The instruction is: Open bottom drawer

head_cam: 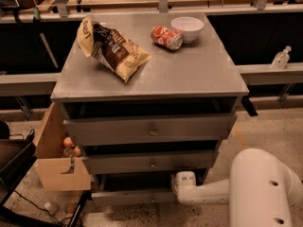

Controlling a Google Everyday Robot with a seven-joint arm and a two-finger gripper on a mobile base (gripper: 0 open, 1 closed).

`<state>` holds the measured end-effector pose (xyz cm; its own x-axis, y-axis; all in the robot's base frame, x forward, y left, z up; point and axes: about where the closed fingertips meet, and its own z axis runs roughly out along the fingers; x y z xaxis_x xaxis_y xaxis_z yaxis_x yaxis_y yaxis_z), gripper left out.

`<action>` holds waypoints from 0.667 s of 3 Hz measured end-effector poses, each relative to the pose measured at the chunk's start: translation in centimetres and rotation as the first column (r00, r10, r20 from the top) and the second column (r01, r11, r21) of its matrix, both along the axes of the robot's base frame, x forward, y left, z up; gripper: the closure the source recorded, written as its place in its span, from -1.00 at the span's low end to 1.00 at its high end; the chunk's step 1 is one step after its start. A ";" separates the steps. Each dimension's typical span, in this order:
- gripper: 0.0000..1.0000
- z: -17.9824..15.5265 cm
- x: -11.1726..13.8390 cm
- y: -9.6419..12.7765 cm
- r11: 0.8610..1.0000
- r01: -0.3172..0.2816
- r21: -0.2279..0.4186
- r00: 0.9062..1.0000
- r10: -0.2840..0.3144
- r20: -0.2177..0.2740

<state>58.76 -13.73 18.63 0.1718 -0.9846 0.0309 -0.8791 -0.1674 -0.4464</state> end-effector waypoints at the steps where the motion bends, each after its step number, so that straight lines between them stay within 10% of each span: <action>1: -1.00 0.2 0.1 0.0 1.000 0.000 0.000 1.000 0.000 0.000; 2: -1.00 0.4 0.1 0.0 1.000 0.000 0.000 1.000 0.000 0.000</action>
Offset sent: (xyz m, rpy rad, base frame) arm 0.0007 0.0001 0.0000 0.0000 0.0001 0.0000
